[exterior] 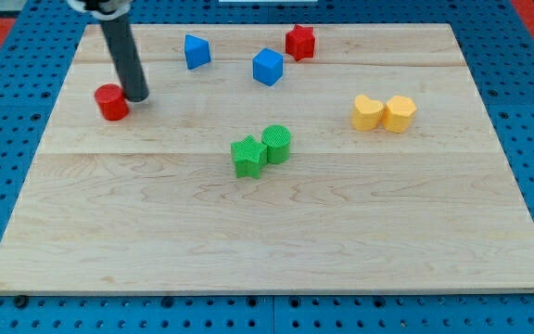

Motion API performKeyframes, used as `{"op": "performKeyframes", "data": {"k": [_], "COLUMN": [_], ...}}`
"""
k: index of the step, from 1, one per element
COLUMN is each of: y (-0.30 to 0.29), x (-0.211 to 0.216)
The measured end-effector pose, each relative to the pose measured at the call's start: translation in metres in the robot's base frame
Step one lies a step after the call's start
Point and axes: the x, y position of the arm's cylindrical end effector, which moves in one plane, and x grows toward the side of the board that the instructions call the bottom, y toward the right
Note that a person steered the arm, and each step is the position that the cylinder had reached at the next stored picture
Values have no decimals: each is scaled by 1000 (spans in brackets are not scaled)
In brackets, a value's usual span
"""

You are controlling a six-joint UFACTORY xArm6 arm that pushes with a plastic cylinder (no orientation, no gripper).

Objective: Push the red star close to the red circle

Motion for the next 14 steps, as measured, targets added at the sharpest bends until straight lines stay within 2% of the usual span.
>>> {"op": "performKeyframes", "data": {"k": [1,3,4,5,6,7,9,11,12,13,14], "y": [-13,173,233,266,269,227,239,128,97,94,94], "x": [2,-9,-39,-77,-122,-141,-160,-160,-158,-156,-131]}}
